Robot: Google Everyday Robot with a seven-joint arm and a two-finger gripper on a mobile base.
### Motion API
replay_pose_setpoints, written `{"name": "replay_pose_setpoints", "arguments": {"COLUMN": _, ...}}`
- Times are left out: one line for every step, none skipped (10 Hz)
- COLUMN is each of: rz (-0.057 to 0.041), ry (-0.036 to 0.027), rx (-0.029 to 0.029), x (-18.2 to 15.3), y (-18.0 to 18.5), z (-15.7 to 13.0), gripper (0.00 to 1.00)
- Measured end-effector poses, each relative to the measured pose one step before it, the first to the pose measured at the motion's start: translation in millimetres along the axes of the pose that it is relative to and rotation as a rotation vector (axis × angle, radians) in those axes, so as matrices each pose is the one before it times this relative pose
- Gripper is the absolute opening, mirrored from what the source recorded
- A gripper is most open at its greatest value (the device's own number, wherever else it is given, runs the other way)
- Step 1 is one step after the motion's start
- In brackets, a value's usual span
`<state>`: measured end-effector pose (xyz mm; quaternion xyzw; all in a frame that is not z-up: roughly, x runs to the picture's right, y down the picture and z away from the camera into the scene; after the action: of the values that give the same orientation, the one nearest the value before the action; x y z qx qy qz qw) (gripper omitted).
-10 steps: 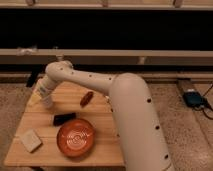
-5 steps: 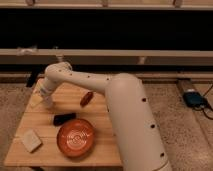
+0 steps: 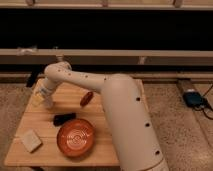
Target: Pick up the ceramic cup
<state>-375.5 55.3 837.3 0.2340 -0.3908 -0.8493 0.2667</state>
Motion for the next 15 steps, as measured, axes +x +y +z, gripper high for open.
{"name": "replay_pose_setpoints", "arguments": {"rz": 0.0004, "ry": -0.00392, "rx": -0.00276, "x": -0.87, "y": 1.84, "z": 0.37, "gripper": 0.4}}
{"name": "replay_pose_setpoints", "arguments": {"rz": -0.00147, "ry": -0.00304, "rx": -0.00215, "x": -0.13, "y": 0.88, "z": 0.21, "gripper": 0.32}}
{"name": "replay_pose_setpoints", "arguments": {"rz": -0.0086, "ry": -0.00507, "rx": -0.00652, "x": 0.73, "y": 0.25, "z": 0.14, "gripper": 0.2}}
{"name": "replay_pose_setpoints", "arguments": {"rz": -0.01305, "ry": -0.00143, "rx": -0.0094, "x": 2.22, "y": -0.69, "z": -3.12, "gripper": 0.09}}
{"name": "replay_pose_setpoints", "arguments": {"rz": -0.0154, "ry": 0.0036, "rx": -0.01283, "x": 4.18, "y": -0.76, "z": -6.06, "gripper": 0.02}}
{"name": "replay_pose_setpoints", "arguments": {"rz": -0.01831, "ry": 0.00581, "rx": -0.01537, "x": 6.08, "y": -1.82, "z": -8.48, "gripper": 0.0}}
{"name": "replay_pose_setpoints", "arguments": {"rz": -0.0205, "ry": 0.01017, "rx": -0.01999, "x": 7.8, "y": -1.28, "z": -11.89, "gripper": 0.0}}
{"name": "replay_pose_setpoints", "arguments": {"rz": -0.0121, "ry": 0.00704, "rx": -0.01278, "x": 4.46, "y": -0.03, "z": -8.05, "gripper": 0.0}}
{"name": "replay_pose_setpoints", "arguments": {"rz": -0.01412, "ry": 0.00596, "rx": -0.01361, "x": 3.48, "y": 0.1, "z": -6.41, "gripper": 0.0}}
{"name": "replay_pose_setpoints", "arguments": {"rz": -0.02009, "ry": 0.00949, "rx": -0.01707, "x": 7.09, "y": -0.82, "z": -9.75, "gripper": 0.0}}
{"name": "replay_pose_setpoints", "arguments": {"rz": -0.01579, "ry": 0.00543, "rx": -0.01269, "x": 5.4, "y": -0.48, "z": -6.8, "gripper": 0.0}}
{"name": "replay_pose_setpoints", "arguments": {"rz": -0.00973, "ry": 0.00531, "rx": -0.00899, "x": 3.6, "y": 0.55, "z": -5.08, "gripper": 0.0}}
{"name": "replay_pose_setpoints", "arguments": {"rz": -0.01216, "ry": 0.00582, "rx": -0.00694, "x": 1.65, "y": 1.68, "z": -4.77, "gripper": 0.0}}
{"name": "replay_pose_setpoints", "arguments": {"rz": -0.00446, "ry": 0.01495, "rx": 0.00503, "x": 2.64, "y": 0.6, "z": -3.74, "gripper": 0.0}}
{"name": "replay_pose_setpoints", "arguments": {"rz": 0.00145, "ry": 0.0002, "rx": 0.00026, "x": -1.19, "y": 0.73, "z": -0.33, "gripper": 0.0}}
